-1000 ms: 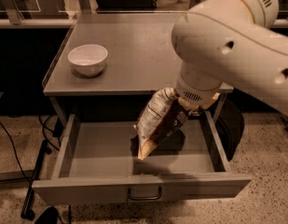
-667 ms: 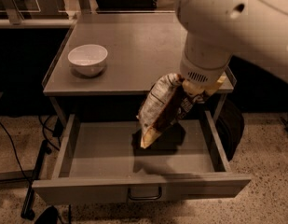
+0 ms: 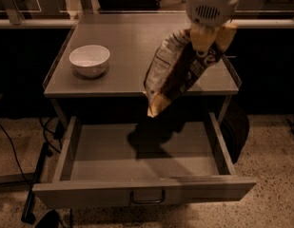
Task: Pick brown chip bag from top drawer and place on counter
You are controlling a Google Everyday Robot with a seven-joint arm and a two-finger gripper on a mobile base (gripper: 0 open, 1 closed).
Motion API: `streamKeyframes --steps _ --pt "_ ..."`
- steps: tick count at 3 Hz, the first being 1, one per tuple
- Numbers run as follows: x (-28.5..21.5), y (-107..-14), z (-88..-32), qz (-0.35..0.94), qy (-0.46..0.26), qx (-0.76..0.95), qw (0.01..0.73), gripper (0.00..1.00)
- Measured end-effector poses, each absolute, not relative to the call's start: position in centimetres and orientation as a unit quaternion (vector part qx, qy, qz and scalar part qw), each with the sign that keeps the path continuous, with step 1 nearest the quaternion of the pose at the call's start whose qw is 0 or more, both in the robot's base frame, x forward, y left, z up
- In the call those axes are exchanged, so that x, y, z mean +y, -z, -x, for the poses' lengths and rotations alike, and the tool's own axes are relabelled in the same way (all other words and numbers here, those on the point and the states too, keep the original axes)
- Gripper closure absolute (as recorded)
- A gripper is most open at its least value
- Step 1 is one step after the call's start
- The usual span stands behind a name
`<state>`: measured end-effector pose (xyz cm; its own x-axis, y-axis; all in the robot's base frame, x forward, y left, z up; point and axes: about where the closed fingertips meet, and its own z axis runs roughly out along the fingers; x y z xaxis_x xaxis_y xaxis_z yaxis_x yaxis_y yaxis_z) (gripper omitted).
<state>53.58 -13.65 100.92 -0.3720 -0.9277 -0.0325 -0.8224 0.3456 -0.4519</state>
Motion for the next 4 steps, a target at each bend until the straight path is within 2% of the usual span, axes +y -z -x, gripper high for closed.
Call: streamKeyframes --steps 1,2,4 --pt "-13.7 -107.5 -56.2 0.527 0.177 0.807 0.199 1.00" --pt "-13.6 -109.9 -58.9 0.499 0.168 0.803 0.281 1.00" --pt "-14.6 -104.3 -62.0 0.448 0.121 0.812 0.353 1.00"
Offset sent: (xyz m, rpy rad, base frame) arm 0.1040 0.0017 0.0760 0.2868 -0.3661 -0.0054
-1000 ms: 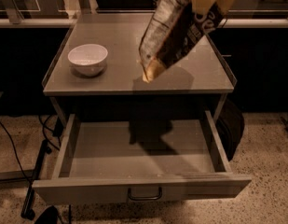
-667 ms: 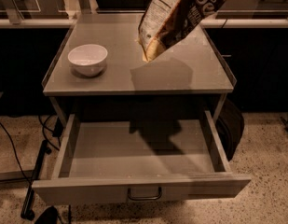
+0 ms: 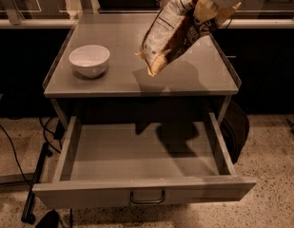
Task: Pick brown chip bag from top drawer and place on counter
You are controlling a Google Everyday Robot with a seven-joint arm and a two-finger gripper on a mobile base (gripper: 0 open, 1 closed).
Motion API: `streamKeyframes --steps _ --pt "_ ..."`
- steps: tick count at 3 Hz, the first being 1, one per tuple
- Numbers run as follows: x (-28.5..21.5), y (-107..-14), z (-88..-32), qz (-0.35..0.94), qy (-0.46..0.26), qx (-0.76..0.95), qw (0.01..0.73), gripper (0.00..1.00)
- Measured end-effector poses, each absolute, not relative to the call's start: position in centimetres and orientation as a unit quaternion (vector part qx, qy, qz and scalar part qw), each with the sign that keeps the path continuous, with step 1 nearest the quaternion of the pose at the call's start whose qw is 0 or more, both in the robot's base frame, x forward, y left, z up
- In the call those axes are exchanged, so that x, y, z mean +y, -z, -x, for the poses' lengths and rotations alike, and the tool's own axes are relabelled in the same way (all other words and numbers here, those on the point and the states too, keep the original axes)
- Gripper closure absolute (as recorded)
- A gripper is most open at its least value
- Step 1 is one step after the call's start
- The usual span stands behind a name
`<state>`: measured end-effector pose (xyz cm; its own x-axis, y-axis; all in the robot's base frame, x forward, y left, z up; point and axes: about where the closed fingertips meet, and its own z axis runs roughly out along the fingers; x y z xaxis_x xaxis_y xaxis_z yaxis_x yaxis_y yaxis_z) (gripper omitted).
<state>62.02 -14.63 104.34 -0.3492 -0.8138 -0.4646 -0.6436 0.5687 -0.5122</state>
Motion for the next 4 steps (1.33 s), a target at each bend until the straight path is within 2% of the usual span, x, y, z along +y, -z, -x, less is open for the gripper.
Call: streamKeyframes --steps 1,4 --pt "-15.0 -101.8 -62.6 0.420 0.094 0.815 0.388 1.00" --pt "-15.2 -101.0 -64.0 0.407 0.104 0.813 0.403 1.00"
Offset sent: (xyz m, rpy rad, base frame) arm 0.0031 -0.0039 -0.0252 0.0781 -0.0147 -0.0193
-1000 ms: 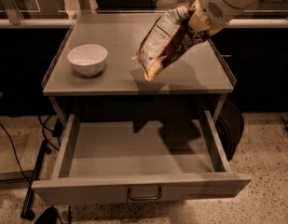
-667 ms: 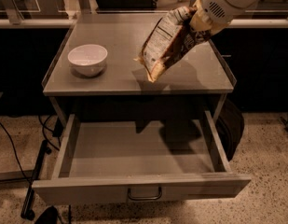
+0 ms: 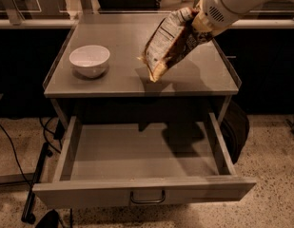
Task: Pick brown chip bag from top drawer and place on counter
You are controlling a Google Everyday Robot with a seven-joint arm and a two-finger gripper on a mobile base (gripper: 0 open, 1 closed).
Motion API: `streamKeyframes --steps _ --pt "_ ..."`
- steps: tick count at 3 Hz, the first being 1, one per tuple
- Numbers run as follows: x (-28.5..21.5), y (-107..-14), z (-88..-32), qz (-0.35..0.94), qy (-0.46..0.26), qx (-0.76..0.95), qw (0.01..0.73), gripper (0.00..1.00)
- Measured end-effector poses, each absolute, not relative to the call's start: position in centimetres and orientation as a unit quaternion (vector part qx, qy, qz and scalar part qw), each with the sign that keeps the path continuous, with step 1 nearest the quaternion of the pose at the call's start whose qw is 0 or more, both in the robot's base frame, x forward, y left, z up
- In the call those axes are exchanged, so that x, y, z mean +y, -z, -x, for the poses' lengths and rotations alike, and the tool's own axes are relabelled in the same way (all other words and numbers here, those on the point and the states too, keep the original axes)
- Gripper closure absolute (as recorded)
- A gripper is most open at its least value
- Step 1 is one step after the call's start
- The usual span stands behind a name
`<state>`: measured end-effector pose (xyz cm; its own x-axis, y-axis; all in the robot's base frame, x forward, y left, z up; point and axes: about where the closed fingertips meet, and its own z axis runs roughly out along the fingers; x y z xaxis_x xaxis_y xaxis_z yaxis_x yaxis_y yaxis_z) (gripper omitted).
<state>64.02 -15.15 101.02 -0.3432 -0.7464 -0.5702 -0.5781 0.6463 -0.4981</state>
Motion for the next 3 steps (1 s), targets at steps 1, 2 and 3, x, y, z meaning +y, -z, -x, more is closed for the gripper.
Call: streamKeyframes --steps 1,2,3 --pt "-15.2 -100.1 -65.2 0.390 0.102 0.815 0.416 1.00" --pt "-15.3 -98.7 -66.3 0.368 0.088 0.820 0.430 1.00" --pt "-15.4 -96.5 -66.9 0.345 0.056 0.830 0.435 1.00"
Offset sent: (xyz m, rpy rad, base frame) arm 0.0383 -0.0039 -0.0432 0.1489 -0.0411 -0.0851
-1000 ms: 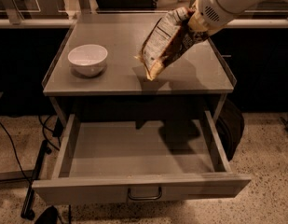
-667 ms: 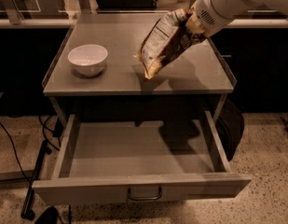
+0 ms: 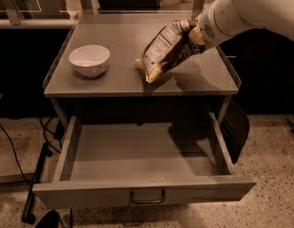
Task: Pick brown chip bag from top drawer and place on counter
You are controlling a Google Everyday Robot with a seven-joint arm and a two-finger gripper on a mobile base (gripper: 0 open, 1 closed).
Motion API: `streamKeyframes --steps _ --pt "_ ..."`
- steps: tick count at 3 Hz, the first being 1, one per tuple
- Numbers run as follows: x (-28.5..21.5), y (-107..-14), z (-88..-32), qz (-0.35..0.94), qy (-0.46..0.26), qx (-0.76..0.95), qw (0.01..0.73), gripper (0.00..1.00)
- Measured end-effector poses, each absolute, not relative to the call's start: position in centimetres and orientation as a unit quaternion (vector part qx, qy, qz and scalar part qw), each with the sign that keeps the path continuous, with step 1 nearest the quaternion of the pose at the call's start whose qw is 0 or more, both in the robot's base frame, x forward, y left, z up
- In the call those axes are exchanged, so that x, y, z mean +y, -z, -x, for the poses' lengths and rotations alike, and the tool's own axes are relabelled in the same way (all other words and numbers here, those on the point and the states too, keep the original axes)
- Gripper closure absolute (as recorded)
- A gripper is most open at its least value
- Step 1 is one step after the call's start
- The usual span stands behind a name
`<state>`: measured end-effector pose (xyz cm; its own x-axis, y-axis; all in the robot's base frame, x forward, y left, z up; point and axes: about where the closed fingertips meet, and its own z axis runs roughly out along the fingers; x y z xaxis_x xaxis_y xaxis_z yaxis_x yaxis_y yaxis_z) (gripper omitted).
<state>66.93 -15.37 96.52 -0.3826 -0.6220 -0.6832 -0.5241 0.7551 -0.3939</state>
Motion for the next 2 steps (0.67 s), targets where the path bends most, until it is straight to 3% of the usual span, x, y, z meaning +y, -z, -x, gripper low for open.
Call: streamKeyframes --steps 2 --pt "-15.4 -91.8 -67.1 0.309 -0.006 0.844 0.438 1.00"
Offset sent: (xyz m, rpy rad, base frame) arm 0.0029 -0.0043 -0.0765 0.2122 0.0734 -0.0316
